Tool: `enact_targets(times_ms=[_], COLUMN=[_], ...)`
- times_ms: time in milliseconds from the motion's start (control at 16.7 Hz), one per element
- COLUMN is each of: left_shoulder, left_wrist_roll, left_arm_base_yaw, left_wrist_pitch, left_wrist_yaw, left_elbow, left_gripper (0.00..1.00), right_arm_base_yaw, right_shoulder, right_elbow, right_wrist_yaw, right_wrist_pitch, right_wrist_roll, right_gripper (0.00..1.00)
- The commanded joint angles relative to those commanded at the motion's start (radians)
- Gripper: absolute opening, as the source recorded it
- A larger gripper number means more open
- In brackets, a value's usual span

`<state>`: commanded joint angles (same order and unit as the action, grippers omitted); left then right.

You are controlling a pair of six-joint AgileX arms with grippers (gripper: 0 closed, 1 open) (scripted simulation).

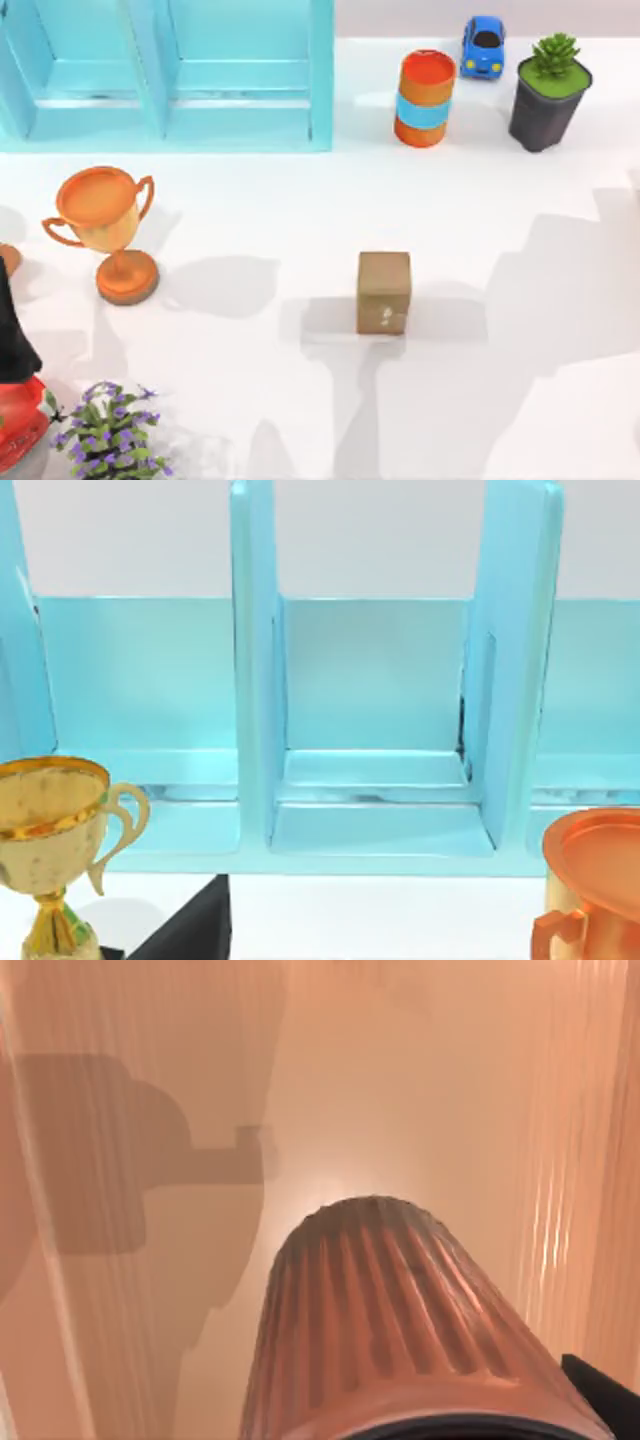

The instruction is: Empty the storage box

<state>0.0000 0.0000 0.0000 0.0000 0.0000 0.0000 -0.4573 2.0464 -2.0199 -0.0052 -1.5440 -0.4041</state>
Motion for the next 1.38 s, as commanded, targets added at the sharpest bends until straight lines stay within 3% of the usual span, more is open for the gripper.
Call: enact_targets(times_ms=[300, 480, 660, 1080, 1380], left_shoulder=[0.0, 0.0, 0.0, 0.0, 0.0], left_wrist_roll=[0.0, 0.0, 0.0, 0.0, 0.0], left_arm_base_yaw=[0.0, 0.0, 0.0, 0.0, 0.0], left_wrist_pitch=[0.0, 0.0, 0.0, 0.0, 0.0], left_wrist_yaw=[0.0, 0.0, 0.0, 0.0, 0.0], left_elbow=[0.0, 0.0, 0.0, 0.0, 0.0], left_gripper=[1.0, 1.0, 1.0, 1.0, 1.0], right_arm_base_yaw=[0.009, 0.106, 0.295, 0.923, 1.136], right_shoulder=[0.0, -0.01, -0.037, -0.137, -0.234], right_elbow=[0.013, 0.087, 0.187, 0.479, 0.669], right_wrist_yaw=[-0.001, 0.008, 0.02, 0.045, 0.067], right_wrist_pitch=[0.012, 0.063, 0.127, 0.259, 0.408], right_wrist_roll=[0.014, 0.108, 0.29, 0.891, 1.119], right_gripper=[0.0, 0.0, 0.0, 0.0, 0.0])
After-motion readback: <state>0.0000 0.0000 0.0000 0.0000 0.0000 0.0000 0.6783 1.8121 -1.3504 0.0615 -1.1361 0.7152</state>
